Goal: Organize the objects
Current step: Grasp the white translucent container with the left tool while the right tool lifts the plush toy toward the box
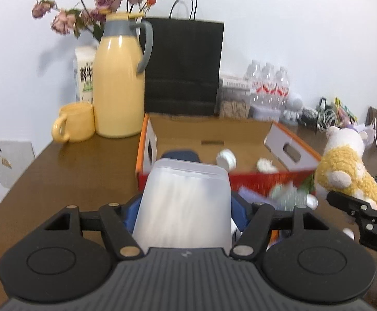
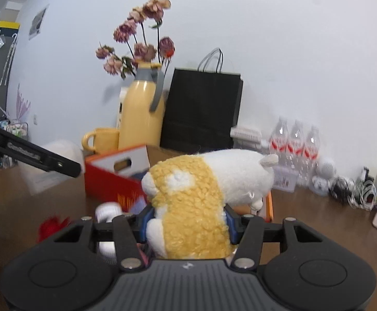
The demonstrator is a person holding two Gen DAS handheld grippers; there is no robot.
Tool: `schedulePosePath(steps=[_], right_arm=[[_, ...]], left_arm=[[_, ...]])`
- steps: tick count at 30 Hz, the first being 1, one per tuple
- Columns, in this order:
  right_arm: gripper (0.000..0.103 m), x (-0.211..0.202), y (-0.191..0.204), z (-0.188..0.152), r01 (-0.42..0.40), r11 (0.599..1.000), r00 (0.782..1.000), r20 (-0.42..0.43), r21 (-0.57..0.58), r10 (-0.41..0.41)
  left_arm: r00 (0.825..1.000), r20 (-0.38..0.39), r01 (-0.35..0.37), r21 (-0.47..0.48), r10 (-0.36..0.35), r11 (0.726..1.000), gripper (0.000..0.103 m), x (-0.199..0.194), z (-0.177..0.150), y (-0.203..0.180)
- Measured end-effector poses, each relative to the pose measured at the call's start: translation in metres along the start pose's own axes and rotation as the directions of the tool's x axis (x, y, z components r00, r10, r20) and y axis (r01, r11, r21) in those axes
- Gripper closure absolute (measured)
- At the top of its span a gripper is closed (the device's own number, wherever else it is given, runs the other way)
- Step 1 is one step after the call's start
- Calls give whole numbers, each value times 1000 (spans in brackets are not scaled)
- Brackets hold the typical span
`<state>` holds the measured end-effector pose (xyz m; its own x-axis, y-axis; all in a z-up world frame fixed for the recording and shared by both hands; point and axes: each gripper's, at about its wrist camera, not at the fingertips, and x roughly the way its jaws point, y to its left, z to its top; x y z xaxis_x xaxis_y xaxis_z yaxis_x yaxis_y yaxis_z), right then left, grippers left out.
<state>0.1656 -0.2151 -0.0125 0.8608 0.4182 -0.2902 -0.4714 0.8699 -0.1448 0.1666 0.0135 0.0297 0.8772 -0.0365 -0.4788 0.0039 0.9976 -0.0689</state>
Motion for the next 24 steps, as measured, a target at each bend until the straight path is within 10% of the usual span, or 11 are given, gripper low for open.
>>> schedulePosePath(steps=[24], right_arm=[[52, 178, -36, 61, 87, 977, 994, -86, 196, -71]], left_arm=[[989, 89, -112, -70, 119, 991, 35, 133, 94, -22]])
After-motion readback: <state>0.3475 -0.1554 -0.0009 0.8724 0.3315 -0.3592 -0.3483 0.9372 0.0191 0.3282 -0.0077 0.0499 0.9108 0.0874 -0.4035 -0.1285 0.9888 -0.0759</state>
